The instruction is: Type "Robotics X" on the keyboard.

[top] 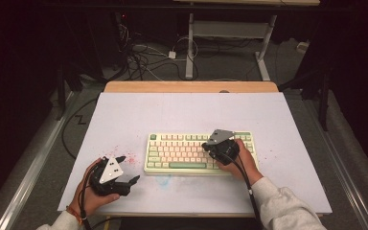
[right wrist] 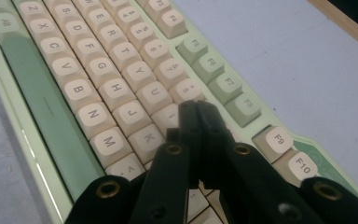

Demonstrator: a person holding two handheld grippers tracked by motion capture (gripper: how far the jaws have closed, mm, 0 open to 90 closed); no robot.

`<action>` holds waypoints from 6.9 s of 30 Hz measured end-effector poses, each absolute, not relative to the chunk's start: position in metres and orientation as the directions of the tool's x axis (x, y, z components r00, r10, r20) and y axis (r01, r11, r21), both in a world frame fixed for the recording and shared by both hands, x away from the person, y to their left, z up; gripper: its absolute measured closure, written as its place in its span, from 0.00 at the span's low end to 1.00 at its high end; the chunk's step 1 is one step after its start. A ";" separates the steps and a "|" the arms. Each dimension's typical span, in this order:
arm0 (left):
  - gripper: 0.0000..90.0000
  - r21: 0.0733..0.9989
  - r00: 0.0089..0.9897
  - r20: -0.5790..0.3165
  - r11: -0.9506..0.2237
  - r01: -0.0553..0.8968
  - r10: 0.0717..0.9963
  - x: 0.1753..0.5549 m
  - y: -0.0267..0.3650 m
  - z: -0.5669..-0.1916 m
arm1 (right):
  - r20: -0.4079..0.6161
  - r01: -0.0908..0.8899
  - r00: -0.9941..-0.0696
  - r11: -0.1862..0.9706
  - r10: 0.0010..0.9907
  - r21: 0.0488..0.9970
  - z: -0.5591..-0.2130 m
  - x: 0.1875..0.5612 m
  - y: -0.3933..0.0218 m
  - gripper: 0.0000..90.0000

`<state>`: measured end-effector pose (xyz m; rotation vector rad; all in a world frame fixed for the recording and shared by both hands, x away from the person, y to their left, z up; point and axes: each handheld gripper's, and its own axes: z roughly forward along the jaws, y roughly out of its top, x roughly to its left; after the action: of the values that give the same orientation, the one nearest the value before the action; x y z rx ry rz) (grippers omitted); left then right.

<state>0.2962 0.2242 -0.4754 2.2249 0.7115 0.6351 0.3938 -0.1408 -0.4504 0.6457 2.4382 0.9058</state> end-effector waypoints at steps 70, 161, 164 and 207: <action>0.49 0.753 0.692 0.188 -0.554 0.353 0.697 0.301 0.223 -0.469 | -0.313 0.131 -0.659 0.513 0.684 0.848 -0.429 0.326 -0.209 0.28; 0.97 0.550 0.891 0.233 -0.808 0.211 0.391 0.404 0.061 -0.449 | -0.343 0.173 -0.710 0.624 0.615 0.762 -0.465 0.301 -0.222 0.29; 0.96 0.565 0.886 0.234 -0.798 0.211 0.399 0.404 0.063 -0.446 | -0.343 0.172 -0.709 0.622 0.617 0.764 -0.464 0.301 -0.223 0.29; 0.26 0.749 0.771 0.380 -0.659 0.067 0.510 0.354 0.117 -0.428 | -0.357 0.167 -0.678 0.608 0.643 0.777 -0.460 0.301 -0.227 0.30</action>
<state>0.3535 0.1166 -0.4279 2.2042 0.4275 0.7511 0.3010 -0.2267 -0.4602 0.6352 2.1999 0.9754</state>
